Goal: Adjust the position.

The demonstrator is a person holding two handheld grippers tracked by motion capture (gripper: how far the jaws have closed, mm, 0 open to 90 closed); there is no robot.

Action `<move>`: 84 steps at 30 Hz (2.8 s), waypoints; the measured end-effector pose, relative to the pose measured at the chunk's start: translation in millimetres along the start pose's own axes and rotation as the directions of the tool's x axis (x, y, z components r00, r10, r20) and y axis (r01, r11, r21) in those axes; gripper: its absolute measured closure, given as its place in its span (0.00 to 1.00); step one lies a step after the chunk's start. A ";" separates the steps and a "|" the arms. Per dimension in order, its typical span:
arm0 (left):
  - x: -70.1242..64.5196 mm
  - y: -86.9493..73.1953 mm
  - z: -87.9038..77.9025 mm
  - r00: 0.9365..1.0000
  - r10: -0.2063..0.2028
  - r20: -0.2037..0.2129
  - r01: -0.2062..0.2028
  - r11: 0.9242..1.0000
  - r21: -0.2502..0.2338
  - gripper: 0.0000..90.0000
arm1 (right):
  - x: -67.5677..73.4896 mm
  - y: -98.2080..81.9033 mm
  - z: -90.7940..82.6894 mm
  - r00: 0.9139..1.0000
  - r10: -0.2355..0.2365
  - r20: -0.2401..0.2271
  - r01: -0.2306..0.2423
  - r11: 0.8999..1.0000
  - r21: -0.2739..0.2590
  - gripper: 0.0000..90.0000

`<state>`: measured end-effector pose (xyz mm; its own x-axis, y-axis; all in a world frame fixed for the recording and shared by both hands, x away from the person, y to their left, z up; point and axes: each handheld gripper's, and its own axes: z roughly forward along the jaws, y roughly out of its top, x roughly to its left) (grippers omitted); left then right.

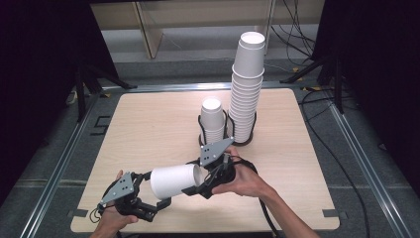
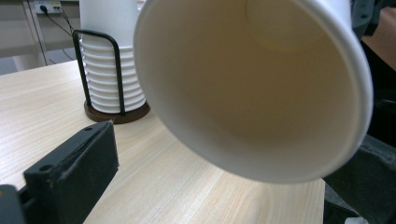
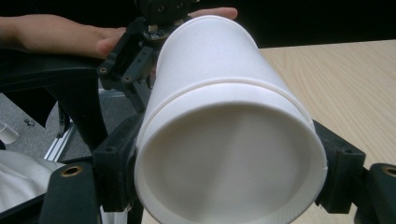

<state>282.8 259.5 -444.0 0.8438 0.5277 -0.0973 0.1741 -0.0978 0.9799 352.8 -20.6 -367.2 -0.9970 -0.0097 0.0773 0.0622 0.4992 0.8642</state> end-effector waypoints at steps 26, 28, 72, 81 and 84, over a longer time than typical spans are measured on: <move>-6.2 3.0 -3.1 0.995 0.072 0.074 -0.070 0.997 -0.029 0.04 | 0.1 -6.5 17.9 0.996 0.017 -0.091 -0.018 1.000 -0.003 0.28; -5.3 3.0 -3.4 0.994 0.064 0.084 -0.061 0.998 -0.028 0.06 | -0.3 -6.7 17.0 0.996 0.016 -0.093 -0.017 1.000 -0.006 0.28; -9.8 1.1 1.1 0.983 0.163 0.083 -0.173 0.977 0.126 0.18 | 13.2 6.0 5.1 0.989 -0.129 0.069 0.105 0.956 0.273 0.18; -11.1 0.2 3.7 0.981 0.173 0.090 -0.187 0.966 0.177 0.18 | 21.5 14.2 27.5 0.959 -0.271 0.083 0.212 0.881 0.422 0.19; -12.6 0.9 3.9 0.980 0.176 0.098 -0.193 0.960 0.205 0.18 | 23.9 17.2 32.1 0.952 -0.299 0.069 0.239 0.863 0.444 0.19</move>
<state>274.4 249.5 -442.5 0.9069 0.4171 0.0600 0.1084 -0.3684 0.9233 328.5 15.5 -366.5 -0.9706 -0.0985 -0.2198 -0.2057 0.8137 0.5436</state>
